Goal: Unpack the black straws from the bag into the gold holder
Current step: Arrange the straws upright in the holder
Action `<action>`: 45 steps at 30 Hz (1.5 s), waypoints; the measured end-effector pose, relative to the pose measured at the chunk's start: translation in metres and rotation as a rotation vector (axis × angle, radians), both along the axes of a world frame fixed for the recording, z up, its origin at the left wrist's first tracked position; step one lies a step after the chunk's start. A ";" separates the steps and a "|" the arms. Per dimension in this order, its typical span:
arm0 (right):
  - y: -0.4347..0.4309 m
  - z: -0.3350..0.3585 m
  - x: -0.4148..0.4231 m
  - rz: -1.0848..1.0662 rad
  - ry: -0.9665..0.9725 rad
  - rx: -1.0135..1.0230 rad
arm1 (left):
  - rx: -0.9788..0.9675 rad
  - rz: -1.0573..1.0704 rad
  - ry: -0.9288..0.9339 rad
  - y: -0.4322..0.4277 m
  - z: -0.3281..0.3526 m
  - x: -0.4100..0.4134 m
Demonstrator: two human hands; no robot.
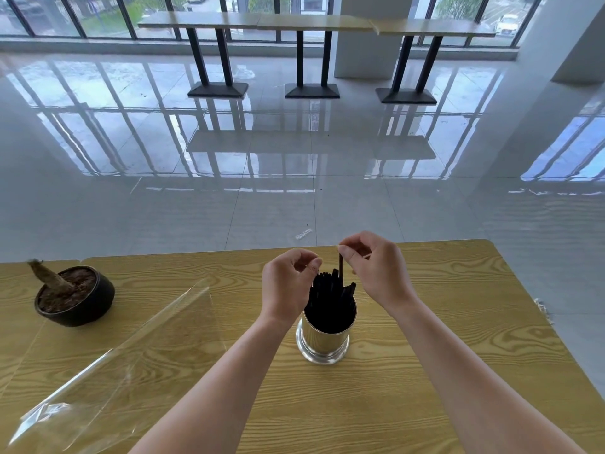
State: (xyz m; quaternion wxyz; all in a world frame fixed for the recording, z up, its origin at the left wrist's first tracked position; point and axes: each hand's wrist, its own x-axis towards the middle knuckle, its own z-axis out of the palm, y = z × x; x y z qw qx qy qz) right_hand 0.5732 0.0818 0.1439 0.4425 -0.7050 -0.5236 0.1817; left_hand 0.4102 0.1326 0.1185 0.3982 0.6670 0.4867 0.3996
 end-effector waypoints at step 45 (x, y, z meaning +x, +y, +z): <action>-0.045 0.004 -0.045 -0.018 1.125 -0.084 | -0.204 0.480 -0.917 0.017 0.074 -0.057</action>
